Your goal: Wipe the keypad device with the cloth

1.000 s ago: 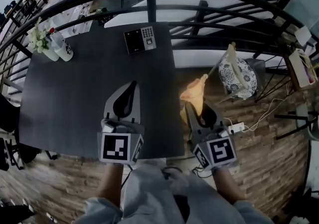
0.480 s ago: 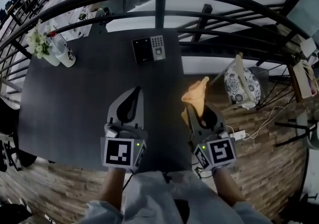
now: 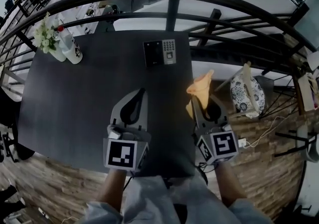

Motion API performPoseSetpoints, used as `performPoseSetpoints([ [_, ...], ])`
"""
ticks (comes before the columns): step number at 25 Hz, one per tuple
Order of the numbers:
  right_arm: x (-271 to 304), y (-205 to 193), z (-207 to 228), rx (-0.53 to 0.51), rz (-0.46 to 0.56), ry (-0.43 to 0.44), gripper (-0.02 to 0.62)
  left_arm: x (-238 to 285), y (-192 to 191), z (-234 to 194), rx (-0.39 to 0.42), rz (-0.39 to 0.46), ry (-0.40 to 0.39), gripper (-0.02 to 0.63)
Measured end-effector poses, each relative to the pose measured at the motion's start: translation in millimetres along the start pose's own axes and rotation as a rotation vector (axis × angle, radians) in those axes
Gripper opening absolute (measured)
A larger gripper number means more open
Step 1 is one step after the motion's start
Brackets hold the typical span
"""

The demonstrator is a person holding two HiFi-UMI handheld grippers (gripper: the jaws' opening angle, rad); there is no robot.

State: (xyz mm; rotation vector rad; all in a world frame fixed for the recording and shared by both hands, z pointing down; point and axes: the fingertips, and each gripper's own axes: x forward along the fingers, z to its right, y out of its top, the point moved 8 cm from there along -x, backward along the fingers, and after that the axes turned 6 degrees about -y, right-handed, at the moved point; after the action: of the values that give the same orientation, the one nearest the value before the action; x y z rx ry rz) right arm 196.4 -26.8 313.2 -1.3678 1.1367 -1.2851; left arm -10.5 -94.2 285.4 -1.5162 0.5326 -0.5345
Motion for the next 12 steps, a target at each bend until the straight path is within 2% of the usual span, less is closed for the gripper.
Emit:
performPoseSetpoints([
  [12,63,-6,25,-0.036,-0.021,0.049,0.101,4,-13,-11,-0.016,-0.030,0.093,0.006],
])
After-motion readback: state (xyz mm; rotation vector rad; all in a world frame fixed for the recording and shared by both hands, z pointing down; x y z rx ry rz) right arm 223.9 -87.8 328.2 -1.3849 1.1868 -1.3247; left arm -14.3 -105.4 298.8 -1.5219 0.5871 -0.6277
